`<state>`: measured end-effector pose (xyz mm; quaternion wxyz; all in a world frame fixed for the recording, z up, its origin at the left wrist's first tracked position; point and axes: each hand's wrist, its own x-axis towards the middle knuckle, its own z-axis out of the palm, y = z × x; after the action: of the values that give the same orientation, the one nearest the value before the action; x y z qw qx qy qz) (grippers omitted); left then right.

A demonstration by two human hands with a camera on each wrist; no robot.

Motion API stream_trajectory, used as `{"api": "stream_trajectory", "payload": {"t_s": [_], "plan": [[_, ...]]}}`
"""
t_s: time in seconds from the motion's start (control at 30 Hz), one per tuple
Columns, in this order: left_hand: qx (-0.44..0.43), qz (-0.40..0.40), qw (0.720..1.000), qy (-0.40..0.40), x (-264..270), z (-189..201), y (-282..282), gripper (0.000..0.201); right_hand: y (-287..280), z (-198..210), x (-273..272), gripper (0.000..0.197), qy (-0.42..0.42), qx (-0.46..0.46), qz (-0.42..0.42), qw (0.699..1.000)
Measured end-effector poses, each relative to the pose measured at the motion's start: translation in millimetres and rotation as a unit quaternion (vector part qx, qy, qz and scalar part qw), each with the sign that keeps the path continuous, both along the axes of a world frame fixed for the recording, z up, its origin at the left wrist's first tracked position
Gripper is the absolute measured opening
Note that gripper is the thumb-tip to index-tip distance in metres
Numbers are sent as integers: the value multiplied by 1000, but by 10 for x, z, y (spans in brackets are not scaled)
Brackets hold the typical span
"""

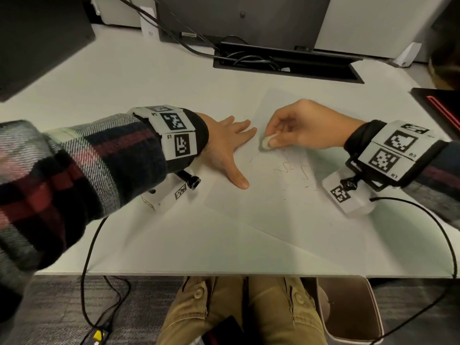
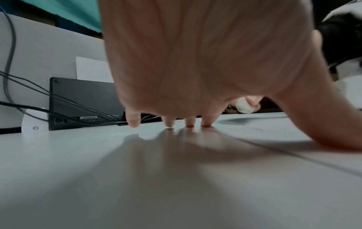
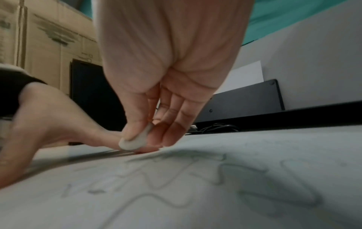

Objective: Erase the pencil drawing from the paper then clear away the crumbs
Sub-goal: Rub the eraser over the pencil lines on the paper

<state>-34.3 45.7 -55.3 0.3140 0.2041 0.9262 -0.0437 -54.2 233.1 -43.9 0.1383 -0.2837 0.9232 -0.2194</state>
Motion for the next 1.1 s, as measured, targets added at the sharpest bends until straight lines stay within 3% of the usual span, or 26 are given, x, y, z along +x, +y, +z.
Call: {"api": "stream_trajectory", "payload": {"t_s": [0.37,0.57,0.7,0.87,1.0,1.1], "plan": [[21,5,1000,-8,-5,-30,-12,123,-83,-68,-40,14,-8,2,23,1000],[17,11,1000,-9,2,-17,-9,123,-139,-40,91,14,-136,15,74,988],[14,9,1000,-9,-1,-17,8,126,-181,-52,83,16,-58,7,54,997],[7,18,1000,-7,18,-6,22,125,-179,-30,229,17,-154,16,94,983],[12,18,1000,-5,15,6,31,125,-188,-24,233,16,-106,2,78,991],[0,15,1000,2,11,3,43,126,-116,-26,302,14,-138,20,90,986]]}}
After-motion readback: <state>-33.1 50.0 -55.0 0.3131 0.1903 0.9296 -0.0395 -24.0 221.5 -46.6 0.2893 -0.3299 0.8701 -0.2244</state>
